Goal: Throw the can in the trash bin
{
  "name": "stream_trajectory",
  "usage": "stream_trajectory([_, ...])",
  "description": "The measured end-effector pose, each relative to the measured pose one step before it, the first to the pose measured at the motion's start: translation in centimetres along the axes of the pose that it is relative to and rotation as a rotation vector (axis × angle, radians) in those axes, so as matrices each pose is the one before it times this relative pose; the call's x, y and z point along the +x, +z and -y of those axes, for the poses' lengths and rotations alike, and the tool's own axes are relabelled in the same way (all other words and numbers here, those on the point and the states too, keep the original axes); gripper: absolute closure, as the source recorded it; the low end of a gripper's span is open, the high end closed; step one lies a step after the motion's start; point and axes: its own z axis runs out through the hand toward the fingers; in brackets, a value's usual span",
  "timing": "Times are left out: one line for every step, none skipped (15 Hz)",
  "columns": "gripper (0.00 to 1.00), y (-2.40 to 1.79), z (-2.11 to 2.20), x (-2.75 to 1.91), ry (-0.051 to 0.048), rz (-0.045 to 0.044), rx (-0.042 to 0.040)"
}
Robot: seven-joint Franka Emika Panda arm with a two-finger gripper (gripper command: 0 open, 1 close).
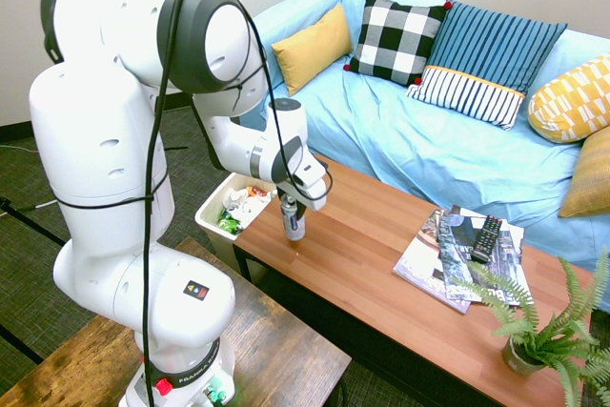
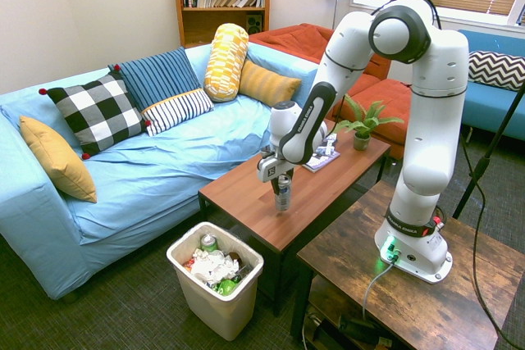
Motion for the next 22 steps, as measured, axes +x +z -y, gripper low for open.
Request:
stream_trajectory([1.0,-1.563,2.586,-2.435,-0.02771,-0.01419,0.01549])
stream_trajectory([1.0,-1.361,2.711,-2.658,-0.03126,-0.0101,0.0165])
stream_trajectory([1.0,-0.825,2.665,-2.488,-0.03026,-0.00883,0.01602])
stream_trajectory([1.0,-0.093,2.38,-2.014,-0.02842,-0.0084,0.01476])
stream_trajectory([1.0,0.675,2.126,-1.477,-0.02443,-0.00973,0.01034])
stream_trajectory([1.0,1.48,1.754,-1.021,-0.01778,-0.01187,-0.0016])
stream_trajectory([1.0,2.039,1.349,-0.611,-0.00794,-0.01092,-0.0109])
stream_trajectory([1.0,2.339,1.122,-0.325,-0.00243,-0.00878,-0.0152])
stream_trajectory([1.0,2.387,0.97,-0.143,-0.00021,-0.00573,-0.01478])
stream_trajectory([1.0,2.357,0.842,-0.041,0.00127,-0.00579,-0.01156])
stream_trajectory([1.0,1.952,0.641,-0.03,0.00377,-0.00682,-0.00885])
stream_trajectory([1.0,1.789,0.513,-0.097,0.00515,-0.00438,-0.00642])
stream_trajectory([1.0,1.467,0.359,-0.055,0.00564,-0.00191,-0.00359])
stream_trajectory([1.0,1.235,0.203,0.048,0.01082,0.00099,-0.00501])
stream_trajectory([0.0,0.912,0.112,0.141,0.0096,0.00288,-0.0058])
stream_trajectory([0.0,0.605,0.08,0.264,0.00487,0.00119,-0.00422])
stream_trajectory([0.0,0.241,0.072,0.293,0.00033,0.00007,-0.00121])
stream_trajectory([0.0,0.038,0.03,0.221,0.0,-0.00108,-0.00002])
stream_trajectory([0.0,-0.026,0.039,0.204,0.00122,-0.00035,0.00041])
stream_trajectory([0.0,-0.006,0.011,0.152,0.00054,-0.00008,-0.00027])
stream_trajectory([0.0,0.017,-0.018,0.111,-0.00041,0.0003,-0.0007])
stream_trajectory([0.0,0.005,-0.012,0.111,-0.00008,0.00149,-0.00052])
